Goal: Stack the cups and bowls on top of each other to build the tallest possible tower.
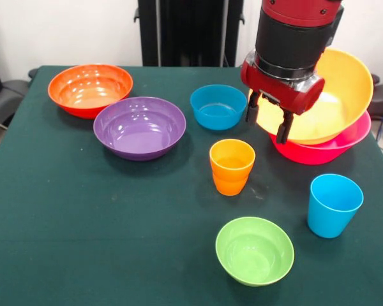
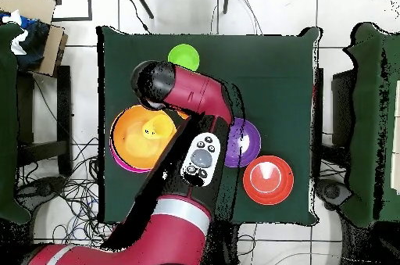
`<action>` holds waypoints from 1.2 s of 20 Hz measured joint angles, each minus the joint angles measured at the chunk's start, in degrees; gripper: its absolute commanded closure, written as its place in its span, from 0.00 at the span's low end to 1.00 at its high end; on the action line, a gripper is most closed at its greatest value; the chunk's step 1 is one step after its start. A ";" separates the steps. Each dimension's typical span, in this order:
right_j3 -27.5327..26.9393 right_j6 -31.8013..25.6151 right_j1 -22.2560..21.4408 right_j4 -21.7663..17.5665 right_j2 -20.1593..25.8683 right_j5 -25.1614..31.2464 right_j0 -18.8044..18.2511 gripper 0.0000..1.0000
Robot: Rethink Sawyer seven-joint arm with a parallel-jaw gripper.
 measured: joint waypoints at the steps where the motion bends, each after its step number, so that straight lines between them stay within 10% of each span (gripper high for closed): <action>1: 0.00 0.00 0.04 -0.01 0.00 -0.18 0.00 0.00; 24: -0.01 0.00 2.45 0.00 0.00 -7.22 -0.80 0.00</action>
